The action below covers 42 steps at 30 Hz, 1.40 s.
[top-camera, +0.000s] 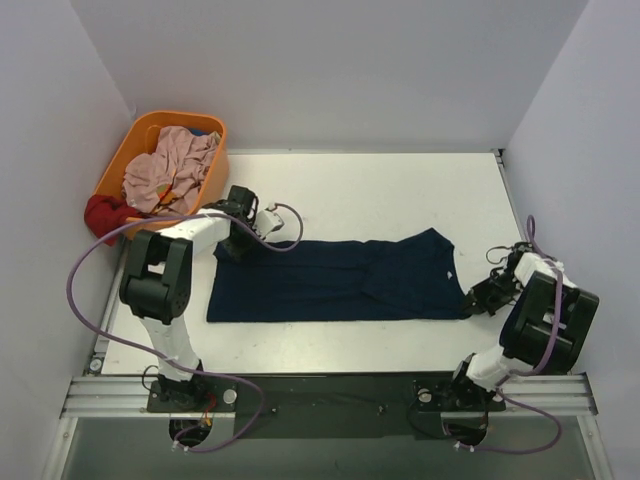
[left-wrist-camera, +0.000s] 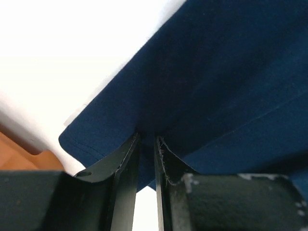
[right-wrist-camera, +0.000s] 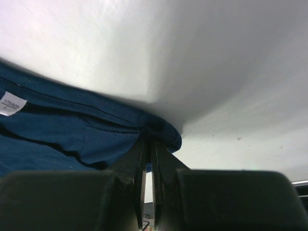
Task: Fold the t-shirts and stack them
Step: Rotate the tshirt 90 degrees
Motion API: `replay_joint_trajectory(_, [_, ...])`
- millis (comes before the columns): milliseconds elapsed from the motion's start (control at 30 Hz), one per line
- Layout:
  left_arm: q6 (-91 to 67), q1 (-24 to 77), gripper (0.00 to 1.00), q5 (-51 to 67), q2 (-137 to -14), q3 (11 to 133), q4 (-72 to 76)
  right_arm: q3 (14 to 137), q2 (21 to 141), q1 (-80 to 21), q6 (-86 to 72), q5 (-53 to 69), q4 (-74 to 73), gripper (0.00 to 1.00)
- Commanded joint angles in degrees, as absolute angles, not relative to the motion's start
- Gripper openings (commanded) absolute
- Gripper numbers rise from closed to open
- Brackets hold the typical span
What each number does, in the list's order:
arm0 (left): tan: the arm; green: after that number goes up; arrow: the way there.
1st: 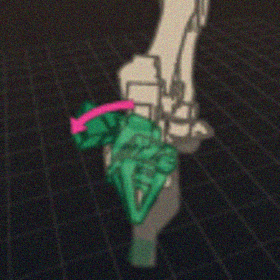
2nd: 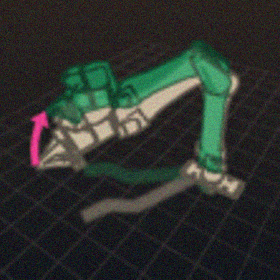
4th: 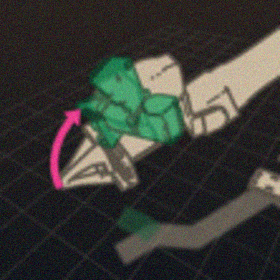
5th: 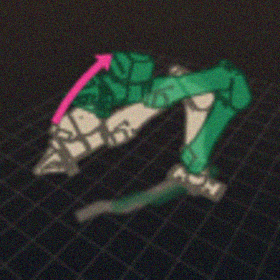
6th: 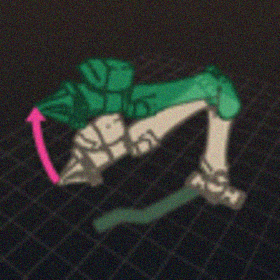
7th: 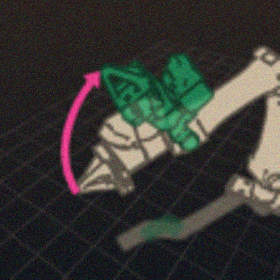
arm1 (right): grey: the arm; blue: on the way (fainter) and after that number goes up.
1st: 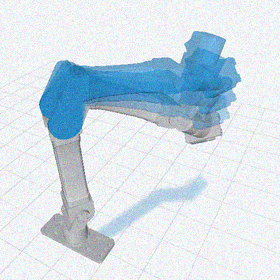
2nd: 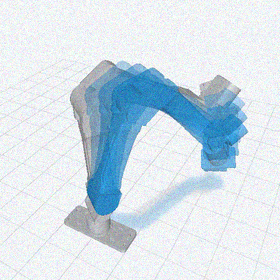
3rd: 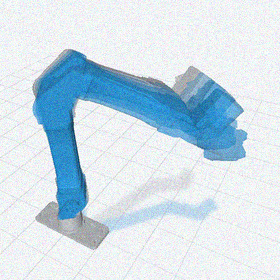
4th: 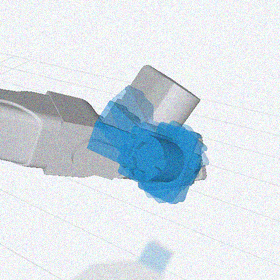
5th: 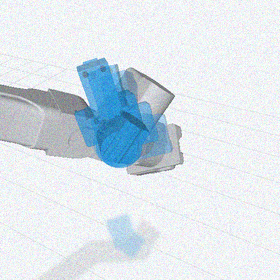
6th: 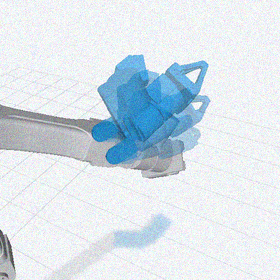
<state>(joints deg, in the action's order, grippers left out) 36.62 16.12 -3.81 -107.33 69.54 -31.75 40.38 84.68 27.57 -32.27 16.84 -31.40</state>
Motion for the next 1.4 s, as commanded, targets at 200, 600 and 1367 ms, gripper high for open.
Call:
replay_joint_trajectory(200, [42.2,15.8,0.43,13.9,-99.9,74.1,-61.0,66.1,105.5,24.9,-31.2,16.6,-29.7,0.00])
replay_joint_trajectory(600, [39.9,16.9,0.52,25.9,-95.4,75.2,-70.2,114.6,139.4,16.6,-35.5,19.0,-40.3,0.00])
replay_joint_trajectory(1367, [24.1,23.6,0.53,13.7,-98.4,63.5,-39.4,128.5,141.1,16.9,-45.1,19.3,-23.3,0.65])
